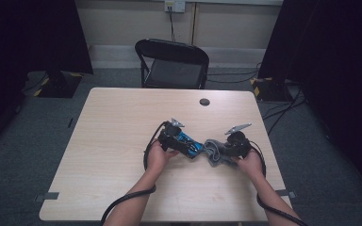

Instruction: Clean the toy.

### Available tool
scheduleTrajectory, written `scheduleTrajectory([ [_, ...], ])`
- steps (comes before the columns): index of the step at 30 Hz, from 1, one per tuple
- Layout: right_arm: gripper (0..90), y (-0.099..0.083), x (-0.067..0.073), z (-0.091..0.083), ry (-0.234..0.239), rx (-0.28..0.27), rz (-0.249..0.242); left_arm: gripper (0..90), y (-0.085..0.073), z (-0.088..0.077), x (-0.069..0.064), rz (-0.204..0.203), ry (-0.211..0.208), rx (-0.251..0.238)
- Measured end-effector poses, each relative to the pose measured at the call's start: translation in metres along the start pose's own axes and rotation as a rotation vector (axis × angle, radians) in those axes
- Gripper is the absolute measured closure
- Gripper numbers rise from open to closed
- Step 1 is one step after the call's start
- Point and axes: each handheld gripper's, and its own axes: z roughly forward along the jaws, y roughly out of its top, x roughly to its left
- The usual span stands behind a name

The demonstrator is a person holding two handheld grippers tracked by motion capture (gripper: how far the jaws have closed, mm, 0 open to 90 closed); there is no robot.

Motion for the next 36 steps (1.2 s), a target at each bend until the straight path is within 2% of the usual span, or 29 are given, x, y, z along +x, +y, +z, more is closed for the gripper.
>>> scheduleTrajectory([
  [6,76.2,-0.004,-0.006,-0.006,-0.023,-0.021,0.032,20.8,0.0,0.0,0.0,0.004,0.0,0.003],
  [11,76.0,-0.01,-0.012,-0.014,-0.037,-0.043,0.082,20.8,0.0,0.0,0.0,0.002,-0.001,-0.002],
  [17,73.3,-0.015,-0.011,-0.02,-0.045,-0.041,0.09,20.8,0.0,0.0,0.0,0.001,-0.001,-0.003],
  [19,70.0,-0.018,-0.011,-0.02,-0.036,-0.046,0.09,20.8,0.0,0.0,0.0,0.001,0.0,-0.003],
  [22,59.6,-0.021,-0.01,-0.022,-0.026,-0.076,0.083,20.8,0.0,0.0,0.0,0.001,0.0,-0.003],
  [24,55.6,-0.023,-0.011,-0.024,-0.003,-0.097,0.09,20.8,0.0,0.0,0.0,0.001,0.0,-0.001],
  [27,47.7,-0.024,-0.011,-0.028,0.01,-0.109,0.049,20.8,0.0,0.0,0.0,0.001,0.0,-0.003],
  [30,44.4,-0.024,-0.011,-0.034,0.002,-0.112,0.014,20.8,-0.001,0.0,0.0,-0.001,0.001,-0.006],
  [31,44.2,-0.025,-0.012,-0.034,0.015,-0.113,0.005,20.8,-0.001,0.0,0.0,-0.002,0.003,-0.006],
  [32,43.6,-0.025,-0.012,-0.035,0.027,-0.111,-0.004,20.8,-0.001,0.0,0.0,-0.002,0.001,-0.006],
  [34,42.5,-0.025,-0.011,-0.034,0.016,-0.095,-0.03,20.8,-0.001,0.0,0.0,-0.002,0.0,-0.006],
  [36,41.4,-0.026,-0.01,-0.03,0.024,-0.074,-0.04,20.8,0.0,0.0,0.0,-0.002,0.0,-0.005],
])
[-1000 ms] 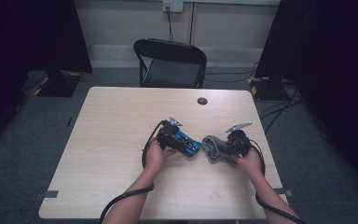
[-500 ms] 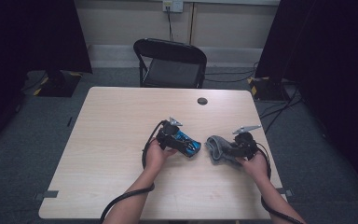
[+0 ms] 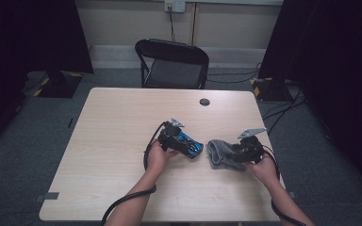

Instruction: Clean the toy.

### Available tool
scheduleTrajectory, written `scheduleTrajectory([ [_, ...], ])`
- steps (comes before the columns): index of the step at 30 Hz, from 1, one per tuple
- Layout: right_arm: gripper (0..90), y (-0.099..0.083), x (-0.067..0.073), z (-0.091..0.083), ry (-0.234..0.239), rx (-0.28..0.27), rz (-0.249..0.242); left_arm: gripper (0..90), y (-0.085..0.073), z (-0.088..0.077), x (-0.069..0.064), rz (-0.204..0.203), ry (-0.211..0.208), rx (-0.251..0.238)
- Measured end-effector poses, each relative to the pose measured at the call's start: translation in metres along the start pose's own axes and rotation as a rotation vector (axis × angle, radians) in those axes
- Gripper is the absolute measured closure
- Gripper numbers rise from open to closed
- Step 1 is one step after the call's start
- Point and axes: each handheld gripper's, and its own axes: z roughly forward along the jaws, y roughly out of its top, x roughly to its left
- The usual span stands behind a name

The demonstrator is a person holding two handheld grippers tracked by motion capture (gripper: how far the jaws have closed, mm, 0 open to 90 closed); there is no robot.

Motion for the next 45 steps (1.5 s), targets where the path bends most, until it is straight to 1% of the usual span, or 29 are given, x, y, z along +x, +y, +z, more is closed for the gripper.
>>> scheduleTrajectory([
  [3,40.5,-0.004,0.002,0.009,-0.04,0.051,-0.001,20.7,0.0,0.0,0.0,0.001,-0.001,0.001],
  [5,42.1,-0.007,0.004,0.014,-0.051,0.046,0.004,20.4,0.0,0.0,0.001,-0.001,-0.001,-0.001],
  [7,48.8,-0.008,0.005,0.015,-0.072,0.043,0.006,20.2,-0.001,0.0,0.001,-0.003,-0.001,-0.003],
  [8,53.3,-0.008,0.006,0.015,-0.085,0.045,0.003,20.1,-0.001,0.0,0.001,-0.003,-0.001,-0.002],
  [10,65.2,-0.007,0.007,0.014,-0.106,0.058,0.007,20.1,-0.001,0.0,0.001,-0.003,-0.001,-0.002],
  [11,69.1,-0.005,0.007,0.014,-0.117,0.07,0.003,20.1,-0.001,0.0,0.001,-0.003,-0.001,-0.002],
  [12,72.0,-0.003,0.007,0.014,-0.125,0.081,-0.002,20.1,-0.001,0.0,0.001,-0.003,-0.001,-0.003],
  [14,74.4,0.002,0.006,0.014,-0.129,0.096,0.015,20.1,-0.001,0.0,0.001,-0.003,-0.001,-0.003],
  [16,75.0,0.006,0.003,0.012,-0.125,0.08,0.068,20.1,-0.001,0.0,0.001,-0.003,-0.001,-0.002],
  [18,75.1,0.012,-0.003,0.009,-0.12,0.047,0.12,20.1,-0.001,0.0,0.001,-0.004,-0.002,-0.003],
  [22,75.2,0.031,-0.01,0.009,-0.14,-0.005,0.182,20.1,-0.001,0.0,0.001,-0.005,0.0,-0.008],
  [24,75.3,0.041,-0.011,0.012,-0.155,-0.033,0.221,20.1,-0.002,0.0,0.001,-0.003,-0.001,-0.01],
  [26,75.4,0.05,-0.012,0.018,-0.17,-0.048,0.24,20.1,-0.002,0.0,0.001,-0.005,-0.002,-0.012],
  [30,75.4,0.068,-0.008,0.035,-0.186,-0.046,0.235,20.0,-0.002,0.0,0.001,-0.002,-0.005,-0.015],
  [33,75.3,0.081,-0.005,0.049,-0.181,-0.047,0.229,19.9,-0.002,0.0,0.001,0.001,-0.006,-0.017],
  [37,75.3,0.097,0.0,0.065,-0.19,-0.042,0.221,19.9,-0.003,0.0,0.002,0.001,-0.009,-0.027],
  [39,75.3,0.104,0.003,0.074,-0.193,-0.039,0.22,19.9,-0.003,0.0,0.001,0.0,-0.008,-0.026],
  [42,75.3,0.115,0.008,0.085,-0.184,-0.041,0.233,19.9,-0.003,0.0,0.001,-0.001,-0.009,-0.028],
  [45,75.2,0.124,0.017,0.097,-0.188,-0.039,0.225,19.8,-0.003,0.0,0.001,-0.001,-0.008,-0.026],
])
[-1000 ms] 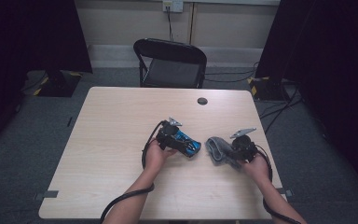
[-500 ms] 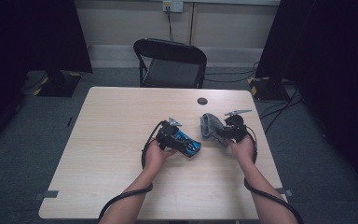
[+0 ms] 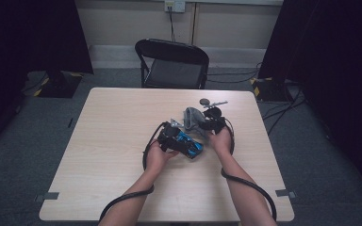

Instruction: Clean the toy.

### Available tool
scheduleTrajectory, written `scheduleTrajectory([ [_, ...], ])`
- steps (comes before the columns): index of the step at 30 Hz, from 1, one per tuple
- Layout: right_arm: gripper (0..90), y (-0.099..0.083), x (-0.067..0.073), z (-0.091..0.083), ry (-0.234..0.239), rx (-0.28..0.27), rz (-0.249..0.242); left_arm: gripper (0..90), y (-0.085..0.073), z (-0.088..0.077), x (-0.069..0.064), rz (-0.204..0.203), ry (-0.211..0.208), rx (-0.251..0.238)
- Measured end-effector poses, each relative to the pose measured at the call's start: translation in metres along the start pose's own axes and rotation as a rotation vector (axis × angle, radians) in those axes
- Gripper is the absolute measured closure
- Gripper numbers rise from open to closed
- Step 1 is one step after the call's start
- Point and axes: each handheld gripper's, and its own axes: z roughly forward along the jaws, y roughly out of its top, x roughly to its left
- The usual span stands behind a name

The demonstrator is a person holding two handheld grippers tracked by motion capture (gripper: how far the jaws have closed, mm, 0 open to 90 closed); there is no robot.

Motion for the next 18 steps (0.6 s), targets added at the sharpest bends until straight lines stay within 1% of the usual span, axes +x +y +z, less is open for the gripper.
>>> scheduleTrajectory([
  [2,75.1,0.003,0.009,0.008,-0.006,0.021,-0.018,19.7,0.0,0.0,0.0,0.001,0.001,0.006],
  [4,75.0,0.004,0.017,0.015,-0.007,0.033,-0.031,19.7,-0.001,0.0,0.0,0.003,0.0,-0.005],
  [6,74.8,0.003,0.023,0.021,0.01,0.051,-0.049,19.7,0.0,0.0,0.0,0.001,-0.001,-0.002],
  [7,74.9,0.002,0.026,0.023,0.005,0.062,-0.064,19.7,0.0,0.0,0.0,0.002,0.001,0.001],
  [9,74.8,-0.001,0.029,0.027,0.029,0.078,-0.093,19.7,-0.001,0.0,0.0,0.003,-0.001,-0.005],
  [10,74.9,-0.002,0.029,0.027,0.027,0.082,-0.101,19.7,-0.001,0.0,0.0,0.004,0.0,-0.006],
  [14,75.1,-0.002,0.03,0.026,0.046,0.113,-0.147,19.6,-0.001,0.0,0.001,0.005,-0.004,-0.006],
  [16,75.3,-0.002,0.03,0.024,0.054,0.124,-0.169,19.6,0.0,0.0,0.001,0.006,-0.003,0.005],
  [18,75.4,-0.003,0.029,0.023,0.066,0.125,-0.171,19.6,0.001,0.0,0.001,0.006,-0.004,0.005],
])
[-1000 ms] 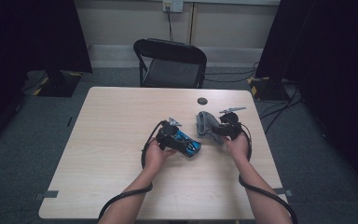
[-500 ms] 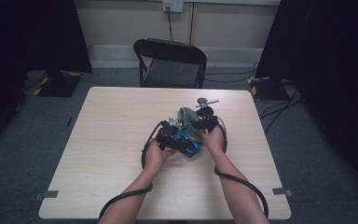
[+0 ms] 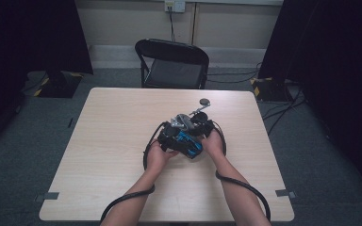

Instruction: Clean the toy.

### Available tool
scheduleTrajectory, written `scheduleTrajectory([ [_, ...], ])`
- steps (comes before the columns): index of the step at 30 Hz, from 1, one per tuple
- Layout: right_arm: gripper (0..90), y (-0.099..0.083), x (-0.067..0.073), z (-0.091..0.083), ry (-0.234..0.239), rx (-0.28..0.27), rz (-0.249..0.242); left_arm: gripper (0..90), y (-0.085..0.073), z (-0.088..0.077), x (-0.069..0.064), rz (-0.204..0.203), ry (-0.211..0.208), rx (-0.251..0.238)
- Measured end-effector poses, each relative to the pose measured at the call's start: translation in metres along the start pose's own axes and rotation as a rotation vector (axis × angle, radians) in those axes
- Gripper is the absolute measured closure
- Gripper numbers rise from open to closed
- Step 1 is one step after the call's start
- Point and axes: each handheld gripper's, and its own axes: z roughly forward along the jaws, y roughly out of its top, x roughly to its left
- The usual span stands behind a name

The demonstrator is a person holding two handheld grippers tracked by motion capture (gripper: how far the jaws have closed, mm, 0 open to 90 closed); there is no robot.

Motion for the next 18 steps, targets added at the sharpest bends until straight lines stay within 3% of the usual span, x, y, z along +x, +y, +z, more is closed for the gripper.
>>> scheduleTrajectory([
  [18,76.3,-0.019,-0.015,-0.014,0.103,0.002,-0.038,19.6,0.0,0.0,0.0,0.003,-0.001,0.001],
])
